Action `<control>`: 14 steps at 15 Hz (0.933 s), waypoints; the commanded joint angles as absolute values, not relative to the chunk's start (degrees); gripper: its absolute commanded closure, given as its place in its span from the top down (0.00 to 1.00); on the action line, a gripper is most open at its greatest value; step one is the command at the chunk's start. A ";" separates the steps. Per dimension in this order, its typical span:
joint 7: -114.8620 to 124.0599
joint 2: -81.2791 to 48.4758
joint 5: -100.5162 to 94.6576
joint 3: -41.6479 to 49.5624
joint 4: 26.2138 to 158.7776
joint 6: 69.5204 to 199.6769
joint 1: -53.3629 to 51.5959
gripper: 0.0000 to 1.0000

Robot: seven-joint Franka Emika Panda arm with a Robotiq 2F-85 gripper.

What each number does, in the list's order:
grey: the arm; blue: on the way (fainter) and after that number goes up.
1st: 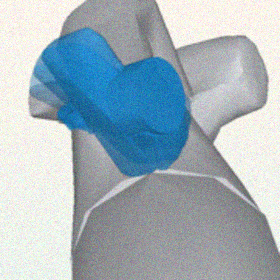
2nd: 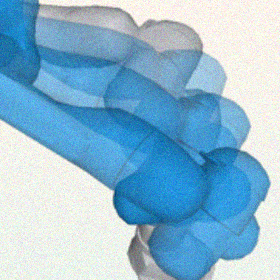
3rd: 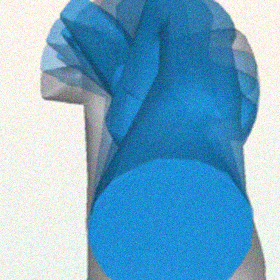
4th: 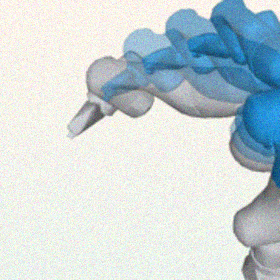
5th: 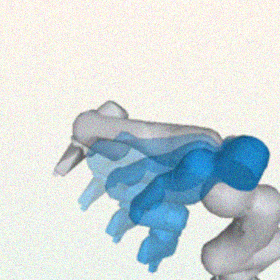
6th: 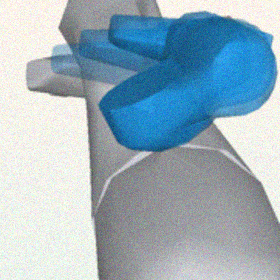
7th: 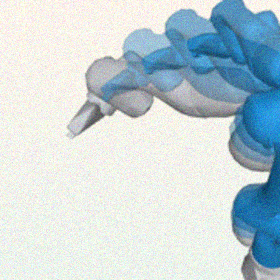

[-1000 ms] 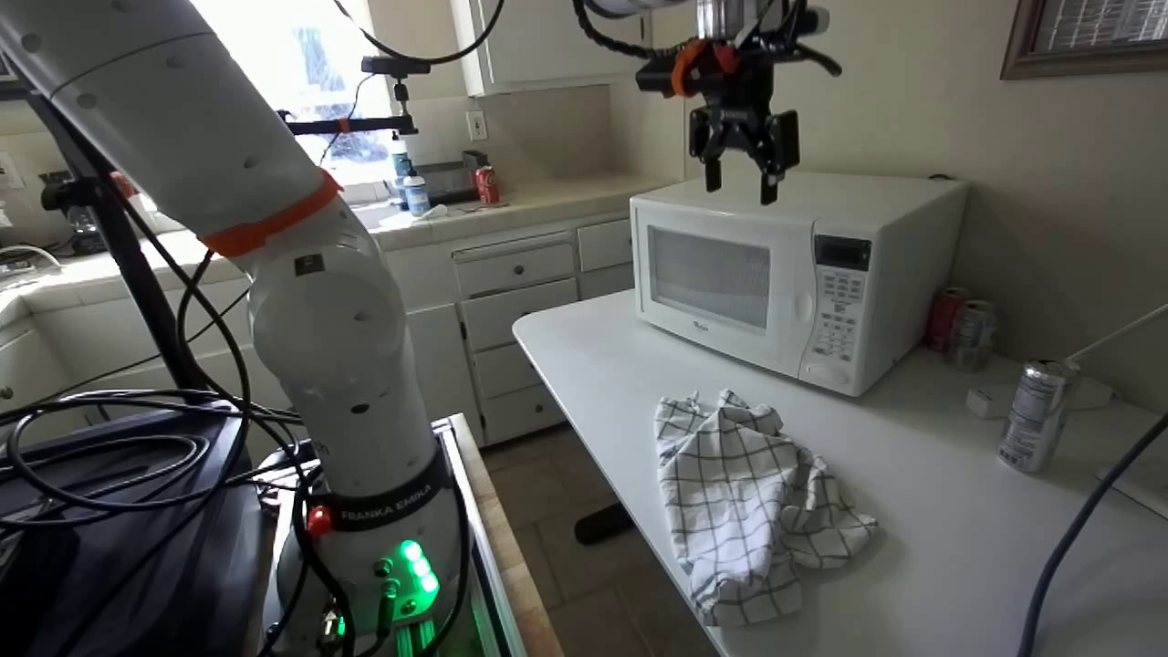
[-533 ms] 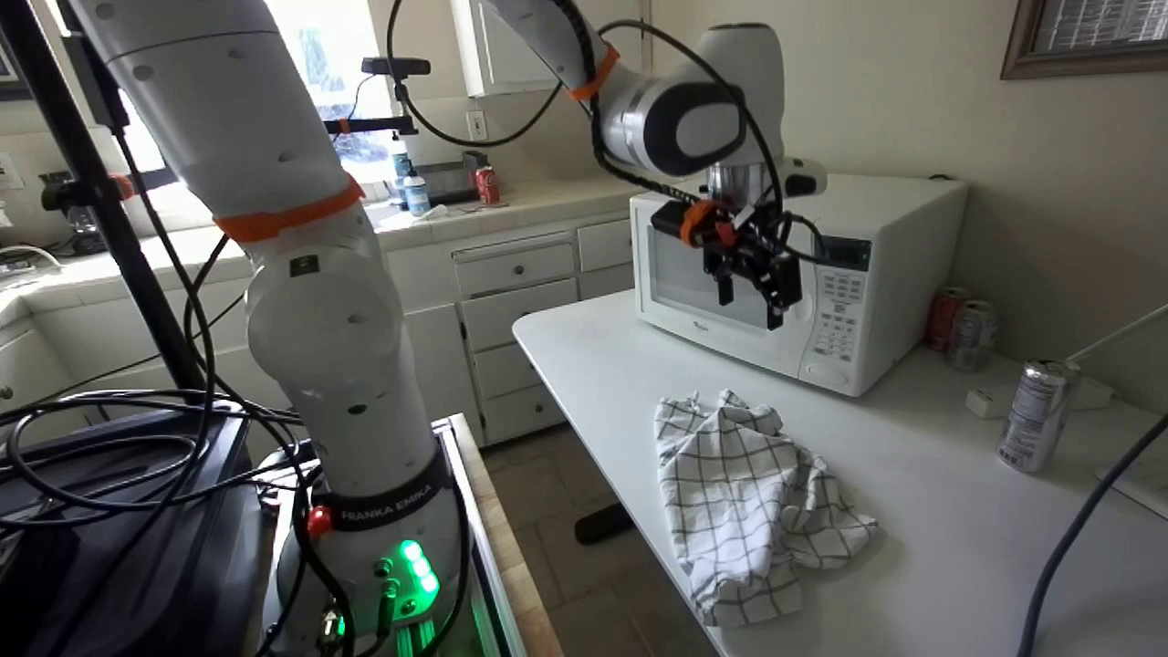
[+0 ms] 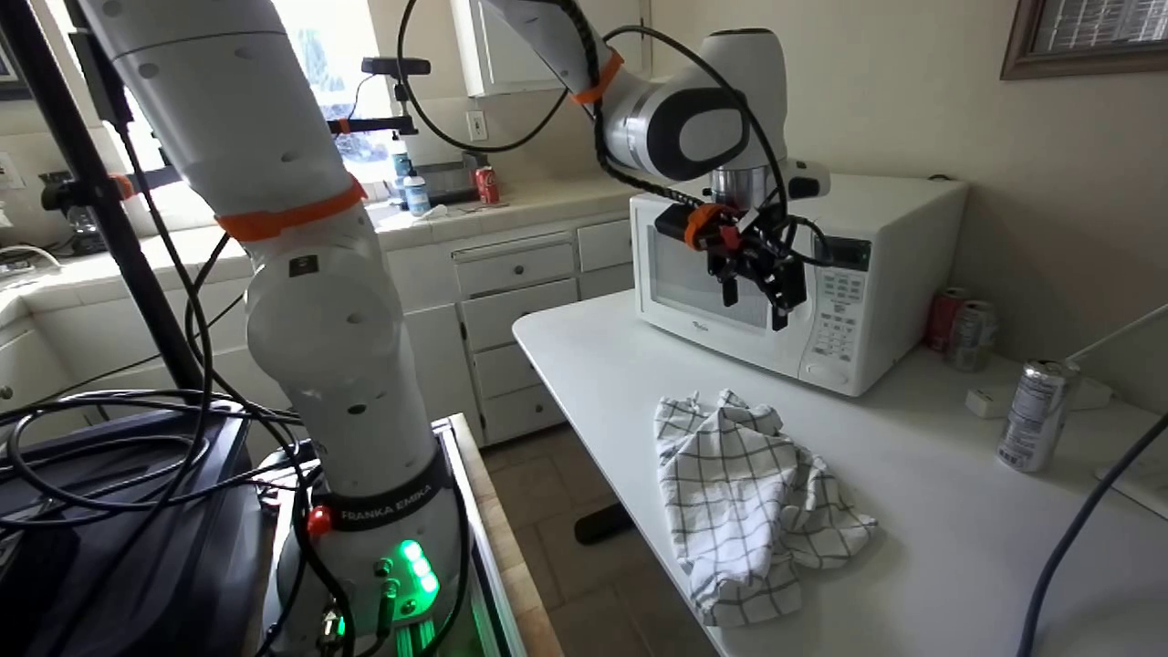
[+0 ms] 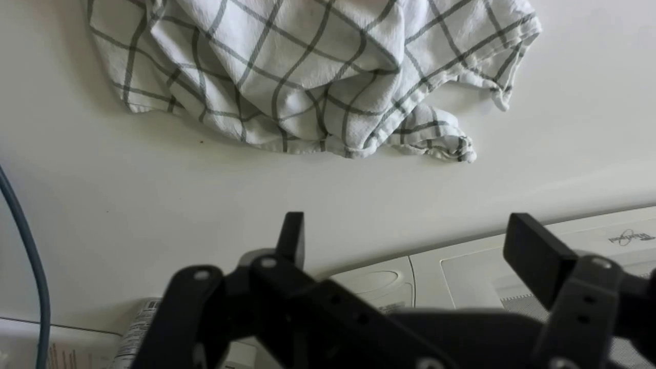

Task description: Lift the towel and use it to wipe the microwave

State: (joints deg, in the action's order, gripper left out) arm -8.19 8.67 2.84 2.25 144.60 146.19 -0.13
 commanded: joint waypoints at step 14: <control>-10.87 -5.41 -0.08 2.82 149.48 161.00 1.60 1.00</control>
